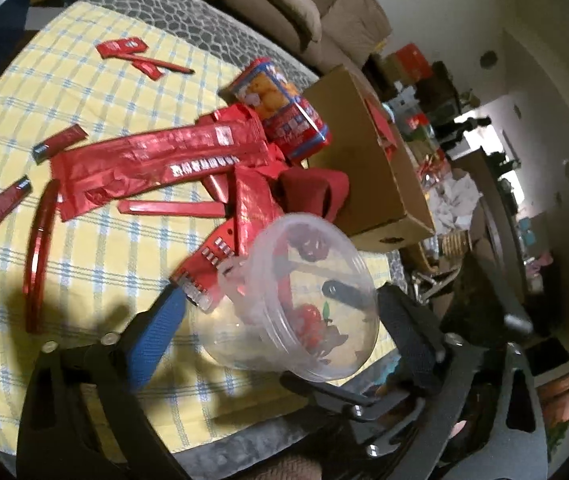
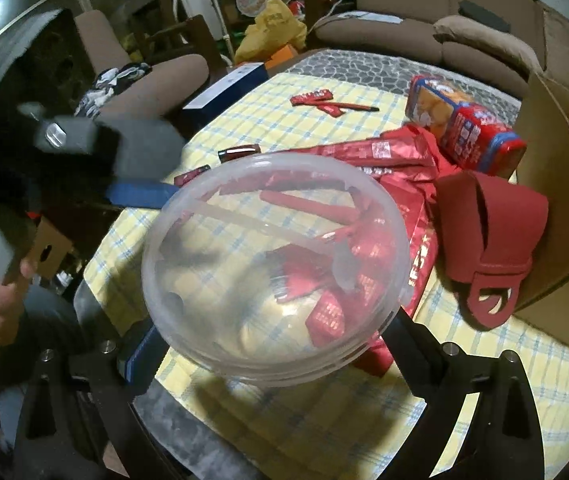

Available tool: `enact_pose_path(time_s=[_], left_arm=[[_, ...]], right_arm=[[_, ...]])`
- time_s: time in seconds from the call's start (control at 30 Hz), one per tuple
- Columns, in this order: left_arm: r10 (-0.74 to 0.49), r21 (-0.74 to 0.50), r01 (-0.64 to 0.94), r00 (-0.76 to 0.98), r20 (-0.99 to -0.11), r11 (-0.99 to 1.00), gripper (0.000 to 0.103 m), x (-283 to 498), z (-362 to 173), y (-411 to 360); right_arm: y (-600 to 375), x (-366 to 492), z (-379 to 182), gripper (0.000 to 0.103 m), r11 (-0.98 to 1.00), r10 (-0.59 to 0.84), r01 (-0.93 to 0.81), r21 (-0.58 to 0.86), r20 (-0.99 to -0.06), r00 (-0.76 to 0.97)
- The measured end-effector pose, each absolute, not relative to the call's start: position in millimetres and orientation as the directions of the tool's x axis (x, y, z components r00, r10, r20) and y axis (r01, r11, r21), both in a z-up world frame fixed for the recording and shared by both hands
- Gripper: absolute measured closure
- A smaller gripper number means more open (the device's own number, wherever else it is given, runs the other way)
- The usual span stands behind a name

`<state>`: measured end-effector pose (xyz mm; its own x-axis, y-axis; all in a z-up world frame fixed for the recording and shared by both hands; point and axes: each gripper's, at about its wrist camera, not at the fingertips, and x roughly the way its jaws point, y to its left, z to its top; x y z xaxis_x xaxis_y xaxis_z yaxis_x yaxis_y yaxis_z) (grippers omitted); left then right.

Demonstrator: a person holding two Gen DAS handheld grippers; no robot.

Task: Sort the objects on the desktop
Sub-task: 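Lift the tub with the left tool and carry it toward the cardboard box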

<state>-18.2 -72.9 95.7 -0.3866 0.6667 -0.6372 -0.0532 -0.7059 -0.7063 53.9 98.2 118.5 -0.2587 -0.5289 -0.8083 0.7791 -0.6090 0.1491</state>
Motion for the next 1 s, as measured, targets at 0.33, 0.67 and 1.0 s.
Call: enact_pose_path(time_s=[0.33,0.67,1.0], left_arm=[[0.657,-0.686,-0.069,-0.372,-0.656,-0.724,0.035,-23,95,-59],[0.646,-0.634,-0.193,-0.428,-0.632,-0.749,0.035,-28,175,-34],[0.654,-0.560,-0.340,-0.430,-0.622,-0.756,0.034,-70,256,49]], right_arm=[[94,60,133,0.010,-0.571,-0.505,0.819,0.062,-0.813,-0.290],[112,52,195,0.010,-0.553,-0.520,0.833,0.011,-0.786,-0.334],[178,6,282,0.010,-0.615,-0.531,0.788,-0.008,-0.735,-0.422]])
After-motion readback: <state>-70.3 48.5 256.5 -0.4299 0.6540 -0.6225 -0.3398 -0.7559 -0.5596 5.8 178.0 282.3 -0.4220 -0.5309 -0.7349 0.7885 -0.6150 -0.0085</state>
